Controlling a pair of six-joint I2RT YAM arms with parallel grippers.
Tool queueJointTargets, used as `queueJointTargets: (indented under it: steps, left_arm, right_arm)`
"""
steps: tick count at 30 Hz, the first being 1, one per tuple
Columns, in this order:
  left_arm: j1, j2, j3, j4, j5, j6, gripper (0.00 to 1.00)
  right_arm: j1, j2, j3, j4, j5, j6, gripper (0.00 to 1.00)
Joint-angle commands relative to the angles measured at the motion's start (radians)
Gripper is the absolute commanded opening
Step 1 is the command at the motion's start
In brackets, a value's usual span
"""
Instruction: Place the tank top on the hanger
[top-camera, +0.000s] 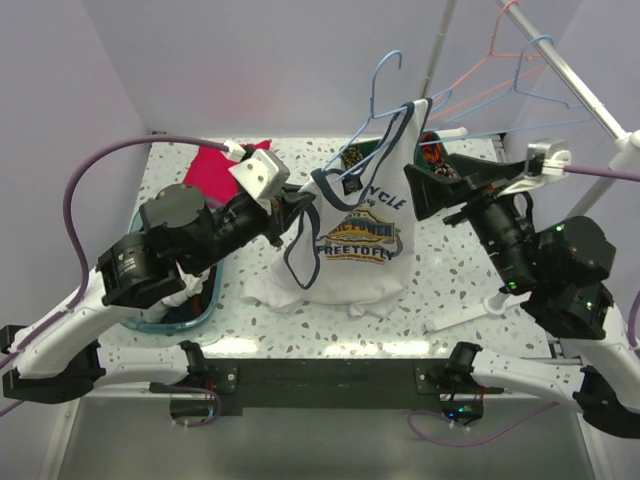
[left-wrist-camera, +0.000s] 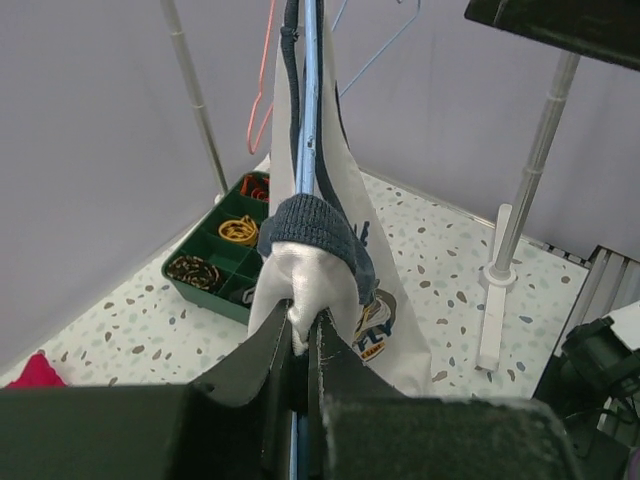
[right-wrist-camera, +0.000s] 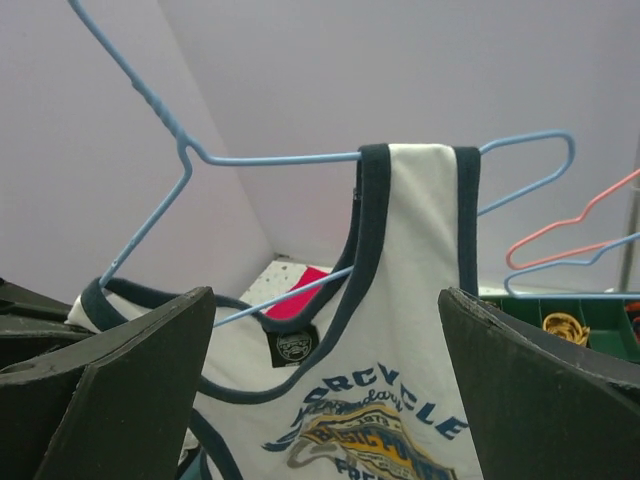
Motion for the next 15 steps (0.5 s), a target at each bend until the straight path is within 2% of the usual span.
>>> queueJointTargets:
  steps: [1,11,15]
  left_arm:
    - [0.004,0.023,0.154,0.034,0.077,0.094,0.0]
    - [0.004,0.21,0.45,0.064,0.131,0.162,0.0]
    - [0.004,0.266,0.512,0.057,0.148,0.179,0.0]
  right_arm:
    - [0.003,-0.015,0.105,-0.008,0.014,-0.076,0.98]
    - [0.003,0.013,0.217,0.043,-0.033,-0.106,0.99]
    - [0.003,0.013,0.246,0.049,-0.049,-0.102,0.99]
